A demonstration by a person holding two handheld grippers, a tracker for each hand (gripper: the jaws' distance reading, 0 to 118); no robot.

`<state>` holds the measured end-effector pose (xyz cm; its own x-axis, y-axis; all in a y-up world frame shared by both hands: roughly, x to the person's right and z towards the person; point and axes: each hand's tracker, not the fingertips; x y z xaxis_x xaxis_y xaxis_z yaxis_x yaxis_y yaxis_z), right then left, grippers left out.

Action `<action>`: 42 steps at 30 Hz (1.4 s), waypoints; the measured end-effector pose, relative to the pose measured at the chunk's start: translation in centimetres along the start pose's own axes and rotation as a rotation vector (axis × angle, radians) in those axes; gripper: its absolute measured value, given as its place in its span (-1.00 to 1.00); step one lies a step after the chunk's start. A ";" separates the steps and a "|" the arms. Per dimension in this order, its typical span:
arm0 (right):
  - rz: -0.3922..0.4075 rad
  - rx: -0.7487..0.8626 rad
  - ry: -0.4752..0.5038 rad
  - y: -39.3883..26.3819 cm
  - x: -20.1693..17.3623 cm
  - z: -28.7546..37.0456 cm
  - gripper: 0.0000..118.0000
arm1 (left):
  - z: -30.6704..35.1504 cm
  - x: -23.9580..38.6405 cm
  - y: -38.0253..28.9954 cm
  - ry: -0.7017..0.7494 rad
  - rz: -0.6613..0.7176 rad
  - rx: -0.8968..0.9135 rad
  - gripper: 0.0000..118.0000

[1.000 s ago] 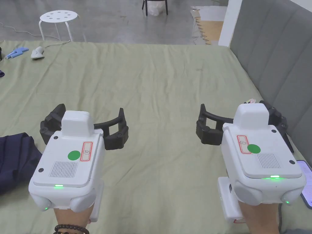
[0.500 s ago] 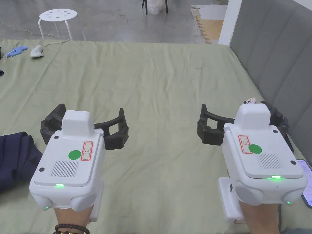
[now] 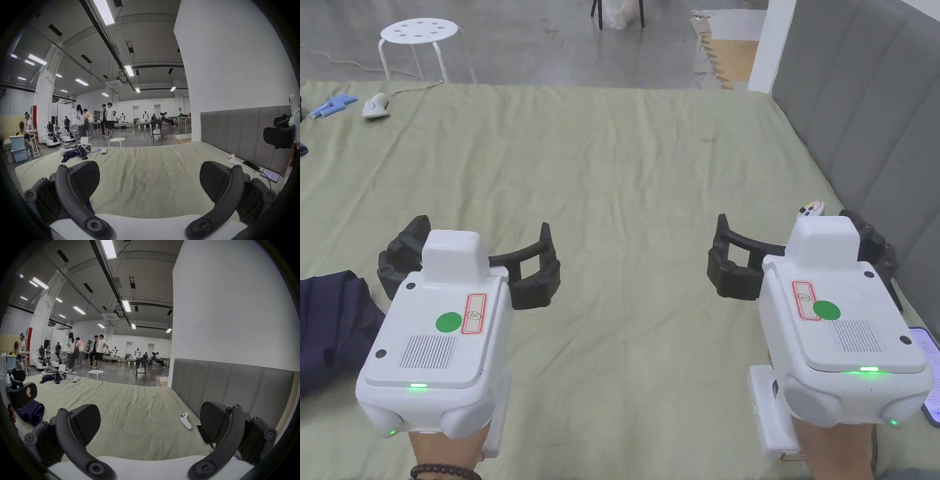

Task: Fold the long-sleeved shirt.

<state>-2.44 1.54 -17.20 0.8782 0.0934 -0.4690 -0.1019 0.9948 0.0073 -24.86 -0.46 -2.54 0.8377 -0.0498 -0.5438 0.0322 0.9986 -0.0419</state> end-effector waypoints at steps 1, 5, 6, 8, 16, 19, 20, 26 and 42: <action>-0.002 0.000 0.002 0.0 0.1 0.0 1.00 | 0.0 0.0 0.0 0.000 0.000 0.000 0.88; -0.011 -0.010 0.013 0.1 0.2 0.0 1.00 | 0.2 0.1 0.1 -0.008 0.017 -0.001 0.88; -0.009 -0.011 0.014 0.0 0.2 0.0 1.00 | 0.2 0.1 0.1 -0.008 0.018 -0.001 0.88; -0.007 -0.013 0.014 0.0 0.1 0.0 1.00 | 0.3 0.3 0.1 -0.013 0.005 0.000 0.88; -0.012 -0.019 0.015 0.0 0.2 -0.1 1.00 | 0.3 0.3 0.1 -0.013 -0.004 0.001 0.88; -0.012 -0.019 0.016 -0.1 0.1 0.0 1.00 | 0.3 0.4 0.1 -0.011 -0.003 0.003 0.88; -0.010 -0.020 0.018 -0.1 0.1 0.0 1.00 | 0.3 0.4 0.1 -0.011 -0.005 0.002 0.88; -0.008 -0.016 0.024 0.0 -0.1 0.0 1.00 | 0.3 0.3 0.1 -0.011 0.002 0.005 0.88; 0.001 -0.016 0.032 0.1 -0.4 0.1 1.00 | 0.5 0.2 0.4 -0.010 0.006 0.010 0.88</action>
<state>-2.71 1.62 -16.91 0.8626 0.0925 -0.4974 -0.1101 0.9939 -0.0062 -24.44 -0.05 -2.21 0.8430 -0.0437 -0.5361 0.0328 0.9990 -0.0299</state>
